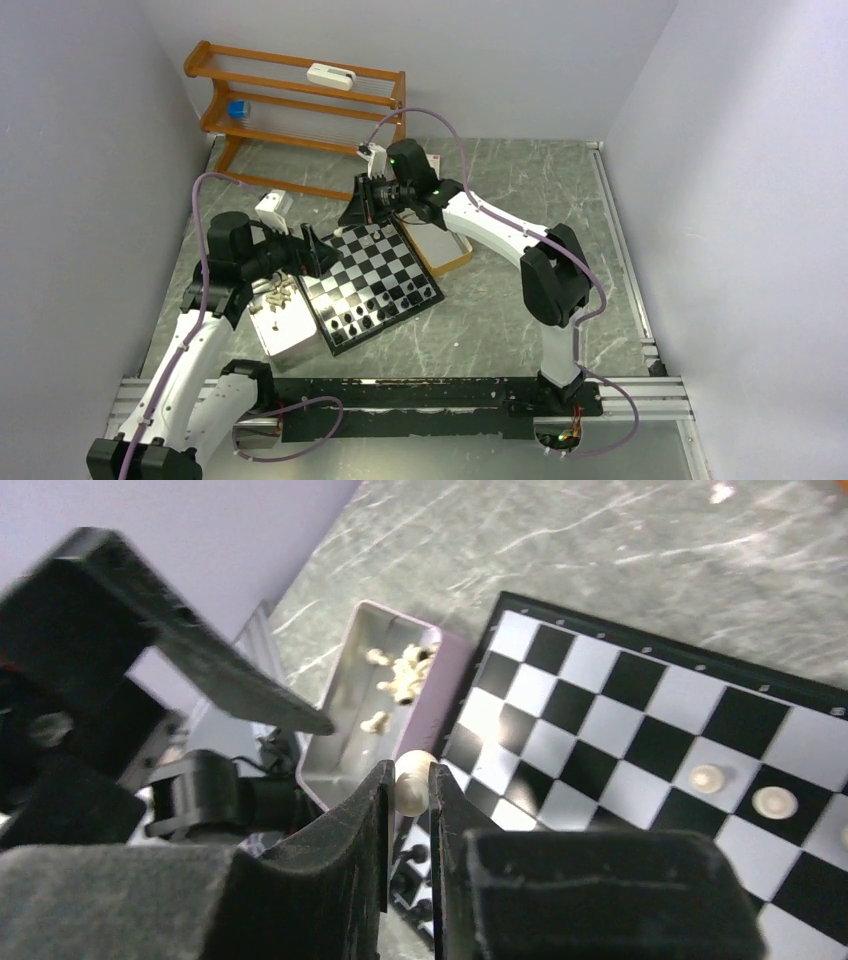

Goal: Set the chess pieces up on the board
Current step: Place the chess piece on the chessboard.

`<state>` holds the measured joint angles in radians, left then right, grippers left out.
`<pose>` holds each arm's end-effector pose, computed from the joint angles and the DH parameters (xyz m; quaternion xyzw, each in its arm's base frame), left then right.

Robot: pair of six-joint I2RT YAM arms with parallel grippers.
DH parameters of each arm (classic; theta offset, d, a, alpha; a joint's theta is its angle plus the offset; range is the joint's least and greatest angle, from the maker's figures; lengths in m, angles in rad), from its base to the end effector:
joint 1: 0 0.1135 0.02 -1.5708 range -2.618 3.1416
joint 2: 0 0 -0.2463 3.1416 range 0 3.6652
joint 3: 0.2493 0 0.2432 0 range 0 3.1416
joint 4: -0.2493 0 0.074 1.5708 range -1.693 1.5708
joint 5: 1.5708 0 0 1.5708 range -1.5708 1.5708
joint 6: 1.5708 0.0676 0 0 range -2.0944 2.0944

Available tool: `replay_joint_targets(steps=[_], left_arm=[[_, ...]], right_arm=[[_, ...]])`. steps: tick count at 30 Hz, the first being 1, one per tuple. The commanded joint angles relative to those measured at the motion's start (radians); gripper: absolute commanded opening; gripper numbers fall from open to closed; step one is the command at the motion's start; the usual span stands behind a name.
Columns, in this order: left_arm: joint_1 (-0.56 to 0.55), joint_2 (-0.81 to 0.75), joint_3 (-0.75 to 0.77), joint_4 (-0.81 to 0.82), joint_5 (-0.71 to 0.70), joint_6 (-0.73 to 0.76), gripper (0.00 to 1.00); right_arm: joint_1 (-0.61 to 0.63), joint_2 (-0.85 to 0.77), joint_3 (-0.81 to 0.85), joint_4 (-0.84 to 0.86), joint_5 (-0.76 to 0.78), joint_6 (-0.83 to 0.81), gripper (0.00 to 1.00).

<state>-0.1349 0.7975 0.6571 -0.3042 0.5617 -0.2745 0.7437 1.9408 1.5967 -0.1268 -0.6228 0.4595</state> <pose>0.2014 -0.0637 0.2598 0.0909 0.8208 -0.3337 0.4545 0.3163 0.3445 0.2616 -0.2734 0.7807 0.4969 0.2623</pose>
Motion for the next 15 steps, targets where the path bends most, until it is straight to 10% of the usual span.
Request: replay_joint_targets(steps=[1,15], left_arm=[[-0.006,-0.032,0.064,-0.053,-0.107,0.022,0.97],[-0.006,-0.166,0.146,-0.162,-0.704,0.057,0.98]], right_arm=[[-0.005,0.037,0.052,-0.035,0.106,-0.052,0.12],[0.103,0.168,0.177,-0.129,0.506,-0.255,0.12]])
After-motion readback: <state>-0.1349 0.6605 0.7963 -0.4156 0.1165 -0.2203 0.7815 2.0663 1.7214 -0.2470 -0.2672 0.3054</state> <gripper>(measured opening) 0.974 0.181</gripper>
